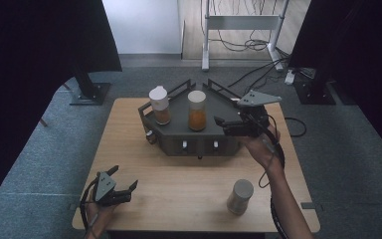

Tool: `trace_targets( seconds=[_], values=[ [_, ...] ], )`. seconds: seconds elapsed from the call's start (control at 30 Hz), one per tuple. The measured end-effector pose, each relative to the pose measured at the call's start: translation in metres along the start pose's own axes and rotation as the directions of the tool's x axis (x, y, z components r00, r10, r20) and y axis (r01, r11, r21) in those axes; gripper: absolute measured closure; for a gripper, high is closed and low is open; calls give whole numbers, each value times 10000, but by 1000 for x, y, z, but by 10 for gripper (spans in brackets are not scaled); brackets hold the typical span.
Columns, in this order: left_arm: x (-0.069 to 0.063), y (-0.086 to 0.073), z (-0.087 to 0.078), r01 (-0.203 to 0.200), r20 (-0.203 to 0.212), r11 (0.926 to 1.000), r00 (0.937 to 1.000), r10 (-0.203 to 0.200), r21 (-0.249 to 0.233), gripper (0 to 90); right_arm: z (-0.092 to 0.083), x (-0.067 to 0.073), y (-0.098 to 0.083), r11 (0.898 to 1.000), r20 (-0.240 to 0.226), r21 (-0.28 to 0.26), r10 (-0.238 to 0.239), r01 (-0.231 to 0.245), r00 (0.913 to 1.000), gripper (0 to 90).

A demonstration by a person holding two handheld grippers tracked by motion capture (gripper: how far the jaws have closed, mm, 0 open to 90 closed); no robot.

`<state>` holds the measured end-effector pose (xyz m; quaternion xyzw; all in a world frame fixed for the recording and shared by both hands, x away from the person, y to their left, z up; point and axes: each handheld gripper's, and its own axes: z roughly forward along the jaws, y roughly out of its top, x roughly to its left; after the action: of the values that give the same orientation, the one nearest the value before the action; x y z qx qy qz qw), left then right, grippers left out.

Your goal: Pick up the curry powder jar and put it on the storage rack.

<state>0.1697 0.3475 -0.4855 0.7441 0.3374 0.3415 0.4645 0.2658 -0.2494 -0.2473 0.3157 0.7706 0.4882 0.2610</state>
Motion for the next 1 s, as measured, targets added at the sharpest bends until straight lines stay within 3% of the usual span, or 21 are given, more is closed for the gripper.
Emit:
trace_targets(
  seconds=[0.47,1.0],
  values=[
    [-1,1,1,-13,-17,10000,10000,13,23,105,-33,0,-37,9996,169,-165,245,-242,9996,195],
    [-2,0,0,2,-62,10000,10000,-2,-24,105,-49,4,-74,9987,425,39,499,-502,9978,195]
  ],
)
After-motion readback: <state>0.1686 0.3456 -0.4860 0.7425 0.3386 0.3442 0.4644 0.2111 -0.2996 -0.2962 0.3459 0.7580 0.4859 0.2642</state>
